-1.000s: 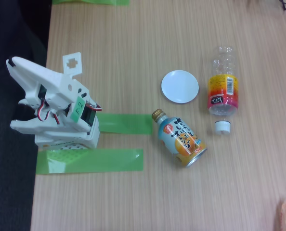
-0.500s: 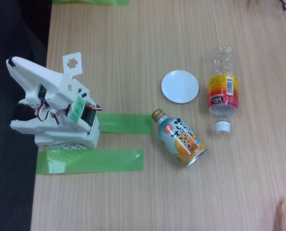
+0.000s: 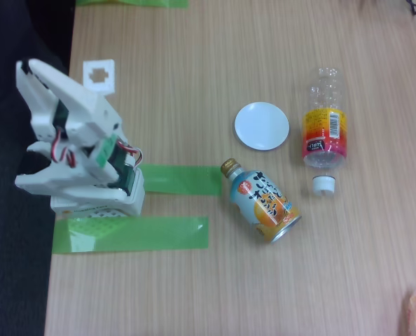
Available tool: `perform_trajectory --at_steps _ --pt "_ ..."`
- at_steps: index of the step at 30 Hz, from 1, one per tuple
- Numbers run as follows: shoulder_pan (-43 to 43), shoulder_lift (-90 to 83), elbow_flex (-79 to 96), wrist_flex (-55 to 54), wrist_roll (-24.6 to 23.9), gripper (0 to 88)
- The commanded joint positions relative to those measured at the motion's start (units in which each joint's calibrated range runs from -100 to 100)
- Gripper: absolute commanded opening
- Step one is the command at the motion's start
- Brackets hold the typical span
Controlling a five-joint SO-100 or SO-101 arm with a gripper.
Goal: Pick up the plastic bottle and stand it up on the white place
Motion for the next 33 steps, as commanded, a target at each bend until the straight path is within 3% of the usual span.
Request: perform_trajectory --at_steps 1,8,15,20,24,33 --pt "0.1 0.1 -7.9 9.9 -0.1 3.6" --pt "0.1 0.3 -23.2 35.9 -0.1 3.8" --pt "0.2 0.5 -37.6 72.3 0.3 4.2" --pt "0.3 0.1 -42.2 97.3 0.4 15.8" --pt "0.3 0.1 -44.4 110.5 0.5 21.2" --pt "0.3 0.0 -48.7 133.1 0.5 22.5"
